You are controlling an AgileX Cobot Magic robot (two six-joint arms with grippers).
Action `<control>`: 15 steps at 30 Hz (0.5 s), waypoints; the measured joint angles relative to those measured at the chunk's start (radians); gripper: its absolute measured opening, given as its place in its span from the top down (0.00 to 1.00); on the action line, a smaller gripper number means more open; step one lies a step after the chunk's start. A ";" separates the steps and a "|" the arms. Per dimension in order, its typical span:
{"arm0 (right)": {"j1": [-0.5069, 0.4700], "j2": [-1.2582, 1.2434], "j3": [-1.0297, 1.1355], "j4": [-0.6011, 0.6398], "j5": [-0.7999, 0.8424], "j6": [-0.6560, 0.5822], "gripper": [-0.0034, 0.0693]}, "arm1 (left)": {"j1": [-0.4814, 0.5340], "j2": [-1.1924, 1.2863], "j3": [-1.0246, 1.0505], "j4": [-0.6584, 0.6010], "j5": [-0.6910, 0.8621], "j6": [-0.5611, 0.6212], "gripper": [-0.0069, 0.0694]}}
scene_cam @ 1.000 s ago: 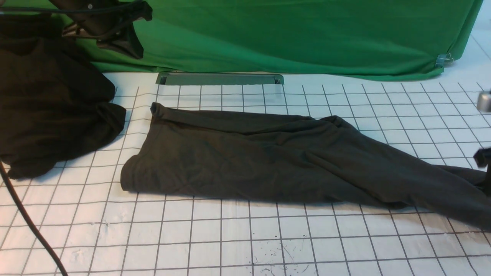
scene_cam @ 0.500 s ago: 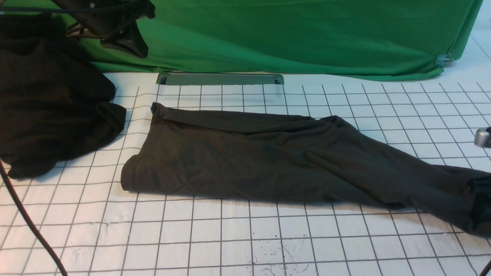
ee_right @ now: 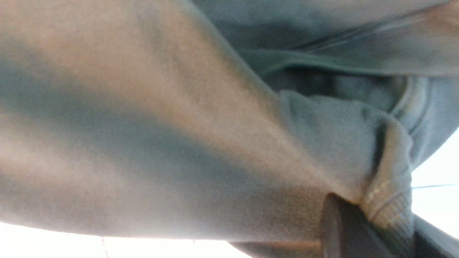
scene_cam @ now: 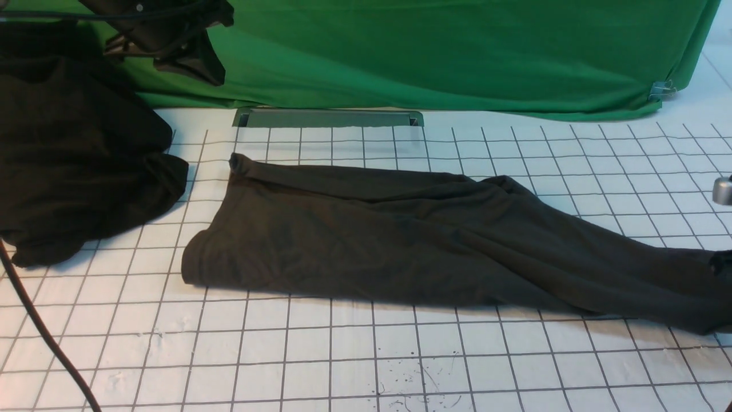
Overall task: Fold a long-sleeved shirt over a white checkered tablecloth.
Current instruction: 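Pull the folded dark garment lengthwise by its ends to straighten it flat on the table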
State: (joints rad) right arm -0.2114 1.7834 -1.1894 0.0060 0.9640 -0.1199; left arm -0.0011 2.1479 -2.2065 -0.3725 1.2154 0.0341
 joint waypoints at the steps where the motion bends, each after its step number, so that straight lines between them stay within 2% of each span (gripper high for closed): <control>1: 0.000 -0.006 -0.003 -0.006 0.002 0.000 0.87 | 0.000 0.000 0.000 -0.001 0.000 0.000 0.91; 5: 0.000 -0.012 -0.002 -0.006 0.003 0.000 0.78 | 0.000 0.000 0.000 -0.002 0.000 0.000 0.91; 7: 0.000 -0.003 0.009 -0.006 0.006 0.000 0.62 | 0.000 0.000 0.000 -0.003 0.000 0.001 0.91; 8: 0.000 -0.003 0.009 -0.012 0.006 0.000 0.62 | 0.000 0.000 0.000 -0.003 0.000 0.001 0.91; 9: 0.000 0.005 0.009 -0.014 0.006 0.000 0.54 | 0.000 0.000 0.000 -0.005 0.000 0.002 0.91; 10: 0.000 0.012 0.009 -0.017 0.005 0.000 0.51 | 0.000 0.000 0.000 -0.005 0.000 0.002 0.91; 12: 0.000 0.014 0.009 -0.019 -0.001 0.000 0.49 | 0.000 0.000 0.000 -0.005 0.000 0.002 0.91; 14: 0.000 0.017 0.009 -0.021 -0.014 0.000 0.51 | 0.000 0.000 0.000 -0.005 0.000 0.003 0.91; 15: 0.000 0.017 0.012 -0.021 -0.026 0.000 0.59 | 0.000 0.000 0.000 -0.005 0.000 0.003 0.91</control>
State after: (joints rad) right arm -0.2114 1.8002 -1.1778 -0.0149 0.9376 -0.1199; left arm -0.0011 2.1479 -2.2065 -0.3771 1.2154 0.0371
